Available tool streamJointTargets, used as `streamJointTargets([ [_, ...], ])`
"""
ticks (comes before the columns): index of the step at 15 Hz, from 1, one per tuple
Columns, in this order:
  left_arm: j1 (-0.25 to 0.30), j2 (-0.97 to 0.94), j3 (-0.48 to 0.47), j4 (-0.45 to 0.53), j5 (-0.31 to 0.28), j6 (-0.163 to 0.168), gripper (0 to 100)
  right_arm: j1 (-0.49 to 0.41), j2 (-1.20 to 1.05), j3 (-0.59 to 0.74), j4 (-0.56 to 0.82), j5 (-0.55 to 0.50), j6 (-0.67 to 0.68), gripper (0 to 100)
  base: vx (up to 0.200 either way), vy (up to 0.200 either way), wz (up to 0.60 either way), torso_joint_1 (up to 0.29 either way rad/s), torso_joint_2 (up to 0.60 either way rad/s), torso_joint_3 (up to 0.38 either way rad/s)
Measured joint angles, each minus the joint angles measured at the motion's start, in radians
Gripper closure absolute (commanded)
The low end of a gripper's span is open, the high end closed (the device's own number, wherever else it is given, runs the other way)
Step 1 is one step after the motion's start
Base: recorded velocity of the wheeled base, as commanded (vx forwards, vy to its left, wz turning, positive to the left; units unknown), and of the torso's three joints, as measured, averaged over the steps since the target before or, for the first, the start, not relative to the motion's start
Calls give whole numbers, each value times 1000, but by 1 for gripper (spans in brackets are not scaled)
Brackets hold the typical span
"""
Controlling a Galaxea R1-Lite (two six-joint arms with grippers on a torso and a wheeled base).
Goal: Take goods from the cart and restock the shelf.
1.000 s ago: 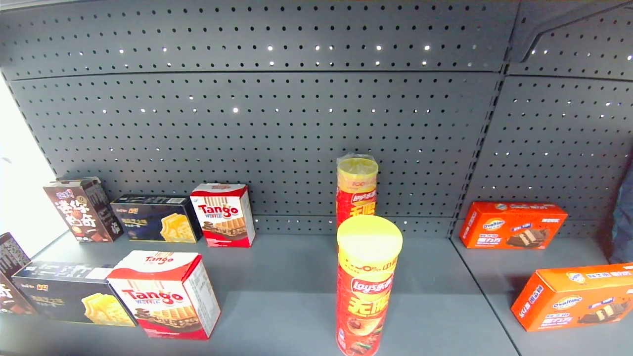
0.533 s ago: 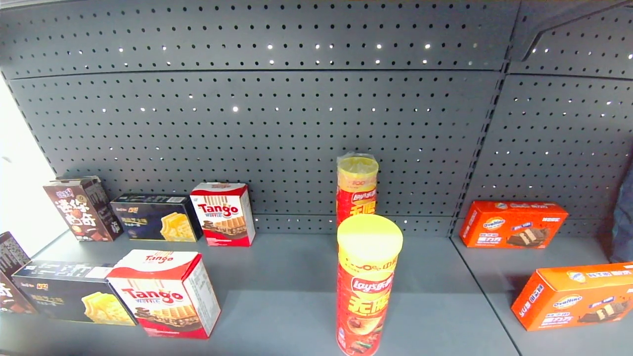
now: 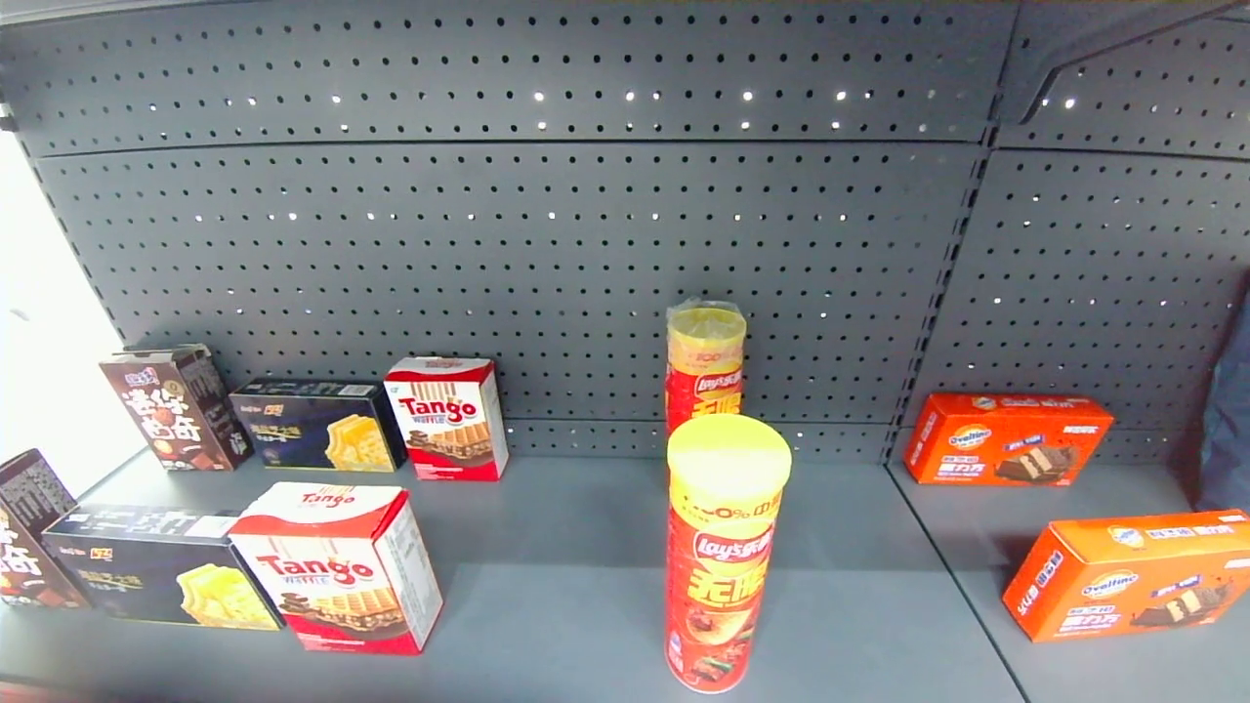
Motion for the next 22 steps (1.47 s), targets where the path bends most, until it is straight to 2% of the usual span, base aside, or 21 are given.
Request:
streamJointTargets([
  [22, 0, 0, 0, 0, -2, 1, 0, 0, 0, 0, 0, 0, 1, 0, 0, 0, -27, 0, 0, 0],
])
